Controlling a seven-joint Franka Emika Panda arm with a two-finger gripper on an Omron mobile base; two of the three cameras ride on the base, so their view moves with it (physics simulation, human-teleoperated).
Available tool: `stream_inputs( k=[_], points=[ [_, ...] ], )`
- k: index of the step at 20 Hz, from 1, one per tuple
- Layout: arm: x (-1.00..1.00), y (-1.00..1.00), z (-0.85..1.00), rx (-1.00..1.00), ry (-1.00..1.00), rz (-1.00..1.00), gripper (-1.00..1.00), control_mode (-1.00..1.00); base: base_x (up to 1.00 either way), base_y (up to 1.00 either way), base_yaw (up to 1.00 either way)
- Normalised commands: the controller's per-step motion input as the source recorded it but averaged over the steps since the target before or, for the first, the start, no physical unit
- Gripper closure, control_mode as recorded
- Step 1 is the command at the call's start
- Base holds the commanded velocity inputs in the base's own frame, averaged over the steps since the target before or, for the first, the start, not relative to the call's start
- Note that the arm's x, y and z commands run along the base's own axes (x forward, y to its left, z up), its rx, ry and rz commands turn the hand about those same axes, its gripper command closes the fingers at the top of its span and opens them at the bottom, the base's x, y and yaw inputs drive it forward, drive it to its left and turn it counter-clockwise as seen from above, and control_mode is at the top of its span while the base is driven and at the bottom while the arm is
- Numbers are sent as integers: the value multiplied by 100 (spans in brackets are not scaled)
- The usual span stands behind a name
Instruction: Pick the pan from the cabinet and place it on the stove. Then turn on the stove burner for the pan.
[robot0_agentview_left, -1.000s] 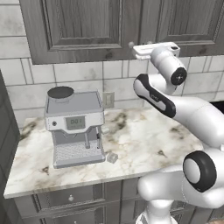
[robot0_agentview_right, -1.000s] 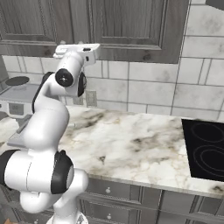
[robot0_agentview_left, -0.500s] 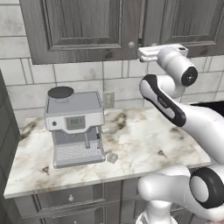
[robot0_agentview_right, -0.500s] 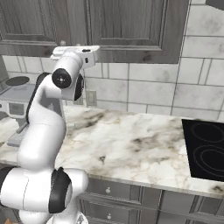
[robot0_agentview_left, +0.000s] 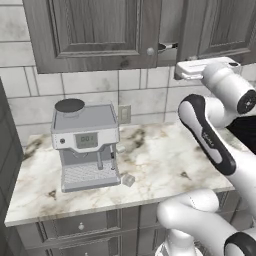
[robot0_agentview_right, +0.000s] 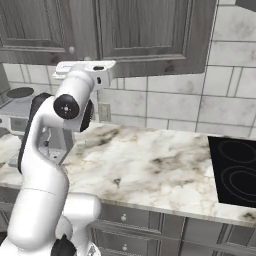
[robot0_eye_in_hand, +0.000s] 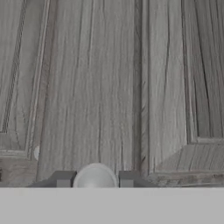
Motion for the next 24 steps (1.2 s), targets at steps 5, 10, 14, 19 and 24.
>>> stream_inputs(
  k=[5,10,14,19,24],
  points=[
    [-100,-57,20,0,3,0,100,-100,0,0,0],
    [-76,-51,12,0,6,0,100,-100,0,0,0],
    [-62,-35,5,0,5,0,-100,-100,0,0,0],
    [-70,1,-8,0,-6,0,-100,-100,0,0,0],
    [-80,32,6,-5,-5,0,-100,-100,0,0,0]
  ],
)
